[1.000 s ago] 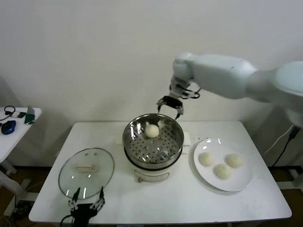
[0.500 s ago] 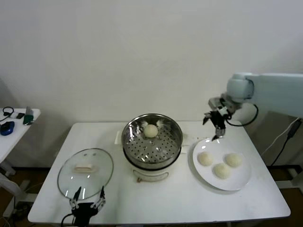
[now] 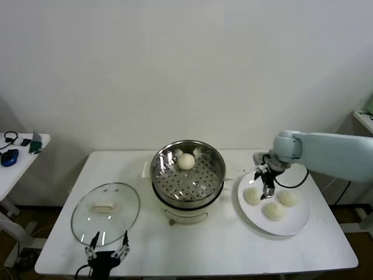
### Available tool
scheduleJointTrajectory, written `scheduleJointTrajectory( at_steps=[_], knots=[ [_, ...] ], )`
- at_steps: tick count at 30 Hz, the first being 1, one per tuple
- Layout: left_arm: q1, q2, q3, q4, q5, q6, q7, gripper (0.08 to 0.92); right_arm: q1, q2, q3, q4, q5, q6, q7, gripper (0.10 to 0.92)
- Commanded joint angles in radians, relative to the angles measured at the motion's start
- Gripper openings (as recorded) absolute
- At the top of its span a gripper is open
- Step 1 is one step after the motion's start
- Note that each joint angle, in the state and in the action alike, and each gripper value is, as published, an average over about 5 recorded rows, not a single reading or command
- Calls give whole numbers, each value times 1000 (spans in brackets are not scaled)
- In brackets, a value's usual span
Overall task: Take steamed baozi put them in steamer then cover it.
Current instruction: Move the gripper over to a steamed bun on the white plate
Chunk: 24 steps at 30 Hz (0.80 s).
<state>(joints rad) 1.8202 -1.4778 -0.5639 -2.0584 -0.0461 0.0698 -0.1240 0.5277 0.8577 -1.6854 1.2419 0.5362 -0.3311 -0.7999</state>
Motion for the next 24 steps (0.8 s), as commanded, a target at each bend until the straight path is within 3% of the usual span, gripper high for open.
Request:
scheduleJointTrajectory(
  at_steps=[1,7,18,24],
  knots=[
    [0,1,1,4,0,-1,0,823,-178,31,131,-113,-70,-44,29,823],
    [-1,1,-1,8,-1,-3,-2,823,-189,38,139,-129,-92,-45,38,815],
    [-2,0,1,2,1,-4,-5,823,-168,23,172,-103,-82,-39,27,676],
    [5,-2,1,-8,2,-4,-7,823,45,-26,76,-26,-16,-8,-29,654]
  ],
)
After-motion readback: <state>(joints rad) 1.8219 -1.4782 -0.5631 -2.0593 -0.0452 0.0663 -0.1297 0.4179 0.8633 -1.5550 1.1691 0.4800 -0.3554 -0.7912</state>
